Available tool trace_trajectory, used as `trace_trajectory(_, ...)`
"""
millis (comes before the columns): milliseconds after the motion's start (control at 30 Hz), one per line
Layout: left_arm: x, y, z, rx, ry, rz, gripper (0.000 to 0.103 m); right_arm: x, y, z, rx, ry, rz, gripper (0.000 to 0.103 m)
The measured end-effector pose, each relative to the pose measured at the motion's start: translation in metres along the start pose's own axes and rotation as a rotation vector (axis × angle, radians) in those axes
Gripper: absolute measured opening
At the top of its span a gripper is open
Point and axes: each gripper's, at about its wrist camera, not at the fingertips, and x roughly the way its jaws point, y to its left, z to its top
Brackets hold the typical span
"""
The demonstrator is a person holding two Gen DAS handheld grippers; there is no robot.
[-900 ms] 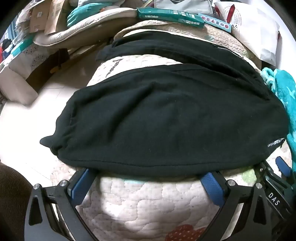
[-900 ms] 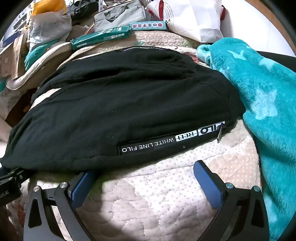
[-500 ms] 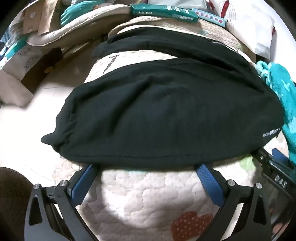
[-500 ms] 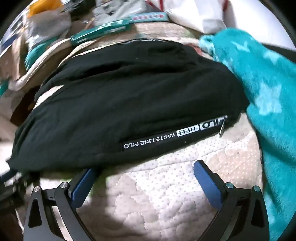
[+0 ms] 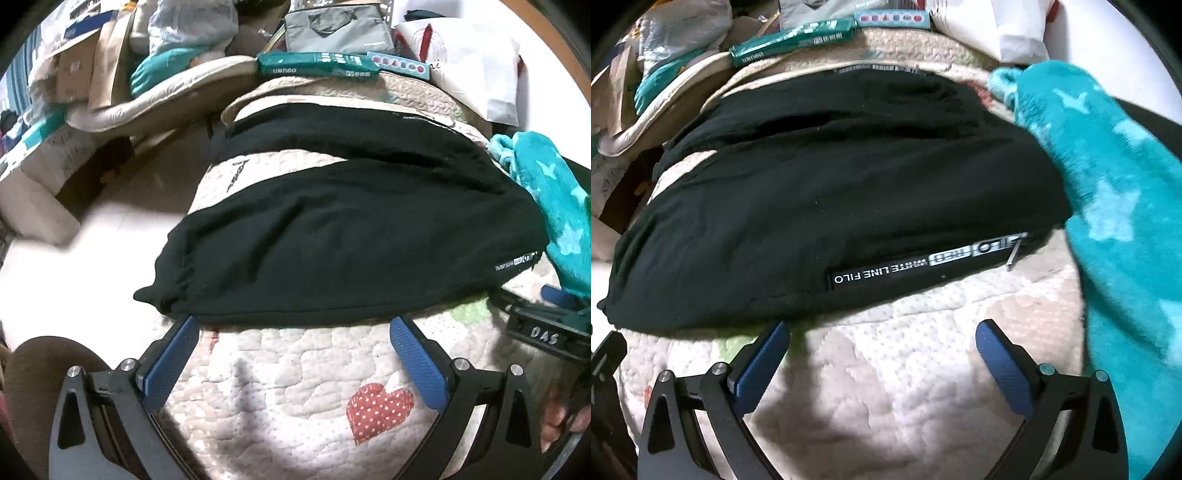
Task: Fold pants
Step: 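Hover both open grippers over the black pants, approaching the waistband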
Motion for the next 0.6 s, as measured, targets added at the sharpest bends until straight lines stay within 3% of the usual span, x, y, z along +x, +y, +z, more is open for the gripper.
trace_trajectory(267, -0.005, 0.003, -0.001, 0.009, -0.001, -0.007, 0.103, -0.039, -0.007, 0.002, 0.019, -0.175, -0.031, 0.102)
trace_trajectory(600, -0.004, 0.017, -0.003, -0.049, 0.002, 0.021, 0.103, -0.038, -0.007, 0.008, 0.013, -0.160, -0.020, 0.102)
